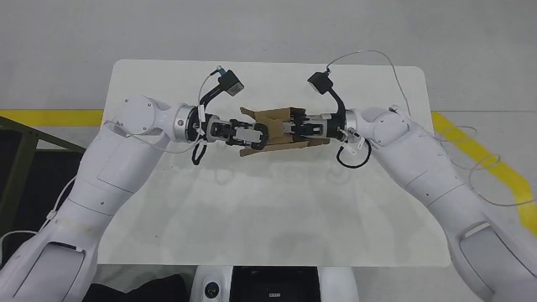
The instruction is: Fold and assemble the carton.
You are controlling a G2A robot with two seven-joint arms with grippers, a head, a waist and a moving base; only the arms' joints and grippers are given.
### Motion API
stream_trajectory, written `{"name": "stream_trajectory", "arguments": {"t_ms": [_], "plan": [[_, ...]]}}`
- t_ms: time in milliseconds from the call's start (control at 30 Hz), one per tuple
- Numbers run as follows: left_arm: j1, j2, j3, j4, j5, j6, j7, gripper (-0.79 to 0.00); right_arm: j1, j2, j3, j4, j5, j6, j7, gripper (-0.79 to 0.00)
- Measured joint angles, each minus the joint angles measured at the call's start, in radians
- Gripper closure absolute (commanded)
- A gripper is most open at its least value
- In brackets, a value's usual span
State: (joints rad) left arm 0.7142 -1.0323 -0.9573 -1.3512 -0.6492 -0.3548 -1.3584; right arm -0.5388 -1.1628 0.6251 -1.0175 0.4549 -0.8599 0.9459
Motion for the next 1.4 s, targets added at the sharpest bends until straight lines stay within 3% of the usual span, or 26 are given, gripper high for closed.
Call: {"name": "stream_trajectory", "arguments": {"t_ms": [367,833,1400], "plan": [[-0.001,-0.003,-0.028,0.033,-0.01,0.009,0.011,-0.785,-0.019,0.003,0.049,0.015,-0.017,0.005,0.0,0.0],[0.013,0.001,-0.059,0.013,0.219,-0.086,0.181,-0.785,-0.069,0.02,0.105,-0.05,-0.012,0.041,0.055,0.0],[0.015,-0.001,-0.075,0.011,0.225,-0.079,0.177,-0.785,-0.087,0.013,0.114,-0.062,-0.004,0.042,0.053,0.0]]}}
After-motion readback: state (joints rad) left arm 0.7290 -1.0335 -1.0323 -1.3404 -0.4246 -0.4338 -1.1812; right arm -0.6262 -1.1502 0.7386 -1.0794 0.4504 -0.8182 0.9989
